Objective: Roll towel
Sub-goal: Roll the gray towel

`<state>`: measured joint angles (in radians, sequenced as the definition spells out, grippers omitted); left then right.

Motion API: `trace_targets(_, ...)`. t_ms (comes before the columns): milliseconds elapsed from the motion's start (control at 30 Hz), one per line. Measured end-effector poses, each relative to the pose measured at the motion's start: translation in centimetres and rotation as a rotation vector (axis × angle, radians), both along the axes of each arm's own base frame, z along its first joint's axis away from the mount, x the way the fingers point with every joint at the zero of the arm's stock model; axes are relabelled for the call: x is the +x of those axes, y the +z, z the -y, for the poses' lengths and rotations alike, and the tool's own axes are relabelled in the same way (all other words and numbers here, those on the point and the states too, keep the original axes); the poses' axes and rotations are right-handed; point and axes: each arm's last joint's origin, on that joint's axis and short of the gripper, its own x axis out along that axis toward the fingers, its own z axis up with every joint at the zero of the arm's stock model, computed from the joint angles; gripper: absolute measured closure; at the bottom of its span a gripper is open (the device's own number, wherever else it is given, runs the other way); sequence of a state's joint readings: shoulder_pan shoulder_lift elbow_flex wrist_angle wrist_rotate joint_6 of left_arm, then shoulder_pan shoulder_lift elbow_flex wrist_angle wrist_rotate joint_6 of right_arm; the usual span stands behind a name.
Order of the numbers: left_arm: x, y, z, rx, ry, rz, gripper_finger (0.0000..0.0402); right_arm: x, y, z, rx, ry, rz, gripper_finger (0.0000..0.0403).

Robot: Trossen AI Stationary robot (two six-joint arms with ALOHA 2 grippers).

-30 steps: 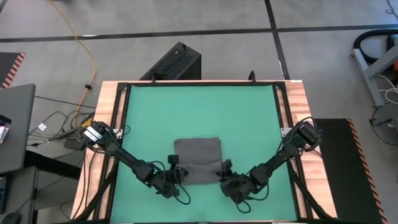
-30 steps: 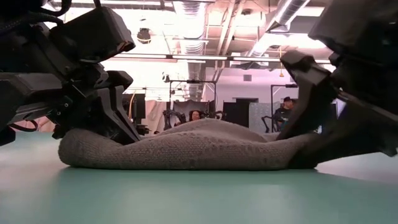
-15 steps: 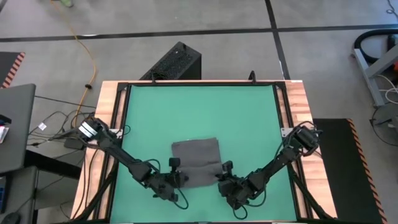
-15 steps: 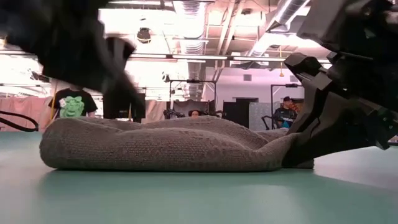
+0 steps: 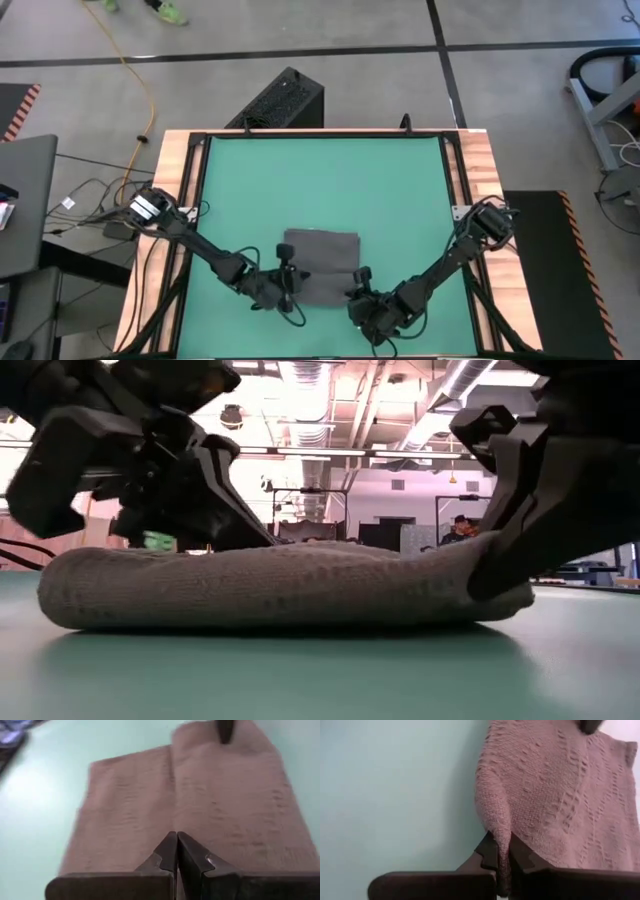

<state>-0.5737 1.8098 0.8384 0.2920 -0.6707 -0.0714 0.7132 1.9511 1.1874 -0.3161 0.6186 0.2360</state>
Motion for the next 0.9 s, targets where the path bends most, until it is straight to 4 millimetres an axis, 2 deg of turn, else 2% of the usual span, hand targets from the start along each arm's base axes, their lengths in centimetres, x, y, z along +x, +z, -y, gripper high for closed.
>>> trace_targets(233, 0.6, -1.0, 0.0, -0.098, -0.116, -0.032, 0.0402, 0.1, 1.1, -0.3, 0.044, -0.062, -0.012, 0.0381)
trace_targets(500, 0.8, -1.7, 0.1, -0.156, -0.178, -0.063, 0.0402, 1.1, 2.7, -0.3, 0.256, -0.195, -0.014, 0.0381)
trace_targets(667, 0.8, -1.7, 0.2, -0.196, -0.213, -0.082, 0.0402, 1.7, 3.8, 0.7, 0.347, -0.365, -0.002, 0.0381)
trace_targets(900, 0.8, -1.9, 0.2, -0.250, -0.251, -0.120, 0.0402, 1.1, 5.2, 2.3, 0.397, -0.565, -0.005, 0.0381)
